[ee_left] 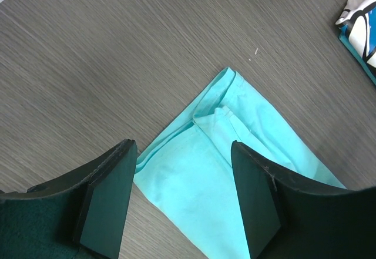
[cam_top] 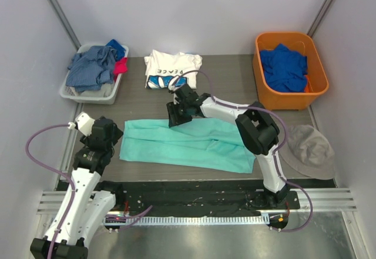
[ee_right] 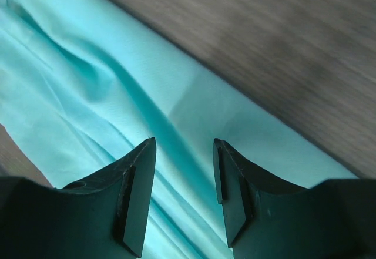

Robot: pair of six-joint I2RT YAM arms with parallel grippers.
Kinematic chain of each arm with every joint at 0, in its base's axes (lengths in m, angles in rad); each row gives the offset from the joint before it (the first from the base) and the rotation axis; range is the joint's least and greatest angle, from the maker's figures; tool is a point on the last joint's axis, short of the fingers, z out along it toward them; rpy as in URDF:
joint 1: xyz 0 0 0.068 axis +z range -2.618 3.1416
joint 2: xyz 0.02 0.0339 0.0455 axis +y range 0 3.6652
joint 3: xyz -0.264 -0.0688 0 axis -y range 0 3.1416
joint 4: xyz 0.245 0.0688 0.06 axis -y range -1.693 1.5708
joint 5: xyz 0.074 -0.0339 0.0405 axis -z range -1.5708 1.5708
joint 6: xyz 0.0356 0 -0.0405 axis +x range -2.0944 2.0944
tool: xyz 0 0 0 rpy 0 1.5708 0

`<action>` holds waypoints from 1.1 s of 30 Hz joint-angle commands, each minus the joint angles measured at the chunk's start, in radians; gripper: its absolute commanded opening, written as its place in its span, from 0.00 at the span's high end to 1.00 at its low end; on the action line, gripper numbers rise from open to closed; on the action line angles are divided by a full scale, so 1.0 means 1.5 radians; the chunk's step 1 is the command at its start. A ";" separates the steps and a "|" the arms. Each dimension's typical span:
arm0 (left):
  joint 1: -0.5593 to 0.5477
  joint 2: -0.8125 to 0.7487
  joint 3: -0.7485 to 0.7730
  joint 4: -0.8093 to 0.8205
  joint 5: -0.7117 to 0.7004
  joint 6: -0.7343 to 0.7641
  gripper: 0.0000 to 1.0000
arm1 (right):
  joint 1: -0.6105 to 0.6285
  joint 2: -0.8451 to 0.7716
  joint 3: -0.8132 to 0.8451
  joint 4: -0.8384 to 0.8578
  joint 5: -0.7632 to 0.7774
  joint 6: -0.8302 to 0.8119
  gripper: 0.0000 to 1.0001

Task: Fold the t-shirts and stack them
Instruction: Fold the tshirt

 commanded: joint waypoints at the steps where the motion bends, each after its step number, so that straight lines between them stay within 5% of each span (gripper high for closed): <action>1: -0.002 -0.009 -0.007 0.004 -0.006 0.003 0.30 | 0.026 0.019 0.059 -0.016 -0.006 -0.031 0.49; 33: -0.002 -0.012 -0.038 0.012 -0.003 0.003 0.28 | 0.076 -0.020 -0.020 -0.009 -0.144 -0.031 0.49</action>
